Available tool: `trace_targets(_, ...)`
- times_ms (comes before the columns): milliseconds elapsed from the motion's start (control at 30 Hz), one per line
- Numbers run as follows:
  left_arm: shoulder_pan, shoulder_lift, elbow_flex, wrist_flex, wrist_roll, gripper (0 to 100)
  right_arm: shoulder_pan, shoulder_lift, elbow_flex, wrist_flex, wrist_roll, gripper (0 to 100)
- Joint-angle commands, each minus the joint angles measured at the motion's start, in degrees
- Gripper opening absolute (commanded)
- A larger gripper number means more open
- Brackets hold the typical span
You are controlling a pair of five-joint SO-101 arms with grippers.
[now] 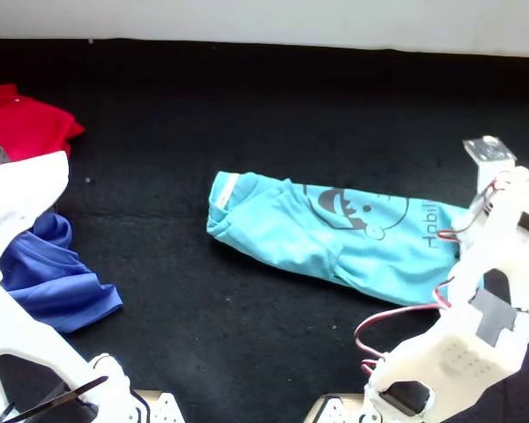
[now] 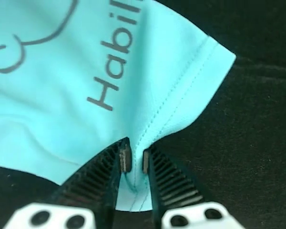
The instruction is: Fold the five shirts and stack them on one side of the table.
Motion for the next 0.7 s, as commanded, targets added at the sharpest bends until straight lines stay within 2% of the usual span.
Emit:
trace_targets(0,-0.04,-1.8,-1.8,-0.62,-0.44,1,-5.41,-8.75,-3.38,6.11,-2.64,0.8)
trace_targets(133,-0.04,-1.8,-1.98,-0.7,-0.35,1,-12.88,-16.22,-3.38,12.53,-6.51,0.8)
trace_targets(367,-0.04,-1.8,-1.98,-0.7,-0.35,1,-27.47,-23.34,-3.38,16.84,-16.79,0.8)
trace_targets(667,-0.04,-1.8,-1.8,-0.7,-0.35,1,-42.24,-22.64,-3.21,7.96,-27.78,0.8)
